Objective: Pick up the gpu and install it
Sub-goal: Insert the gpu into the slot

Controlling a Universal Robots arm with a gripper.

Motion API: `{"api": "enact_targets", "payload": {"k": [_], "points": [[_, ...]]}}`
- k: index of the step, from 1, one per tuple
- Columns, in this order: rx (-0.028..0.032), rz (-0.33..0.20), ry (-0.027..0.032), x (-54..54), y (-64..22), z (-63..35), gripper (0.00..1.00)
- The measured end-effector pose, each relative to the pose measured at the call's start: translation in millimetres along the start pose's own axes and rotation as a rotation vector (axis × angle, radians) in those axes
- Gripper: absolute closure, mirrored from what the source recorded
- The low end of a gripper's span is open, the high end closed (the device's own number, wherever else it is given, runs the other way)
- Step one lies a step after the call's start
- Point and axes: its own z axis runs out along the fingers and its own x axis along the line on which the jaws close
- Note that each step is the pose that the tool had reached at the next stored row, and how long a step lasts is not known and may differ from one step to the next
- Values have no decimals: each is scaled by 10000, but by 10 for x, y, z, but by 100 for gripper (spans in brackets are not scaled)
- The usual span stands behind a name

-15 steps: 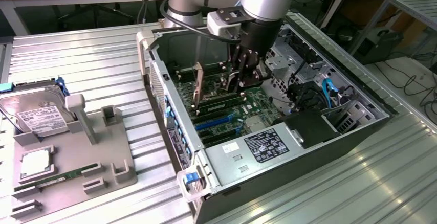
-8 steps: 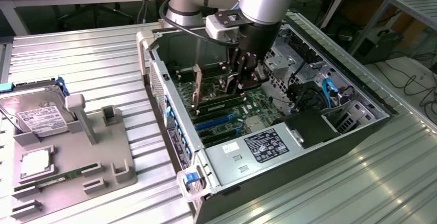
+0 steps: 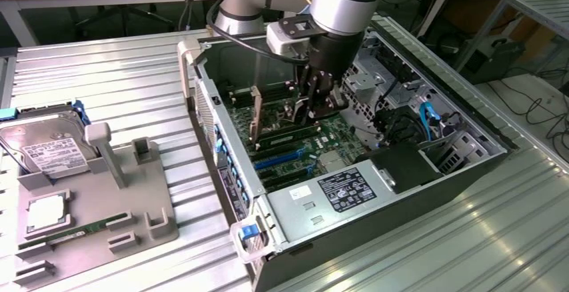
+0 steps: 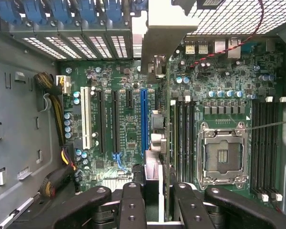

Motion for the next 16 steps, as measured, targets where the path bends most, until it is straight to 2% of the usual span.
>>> {"api": "enact_targets", "payload": {"k": [7, 14, 16], "points": [[-5, 1, 3, 1, 0, 30, 72], [-5, -1, -108, 1, 9, 56, 72], [-7, -2, -111, 1, 10, 71, 72]]}}
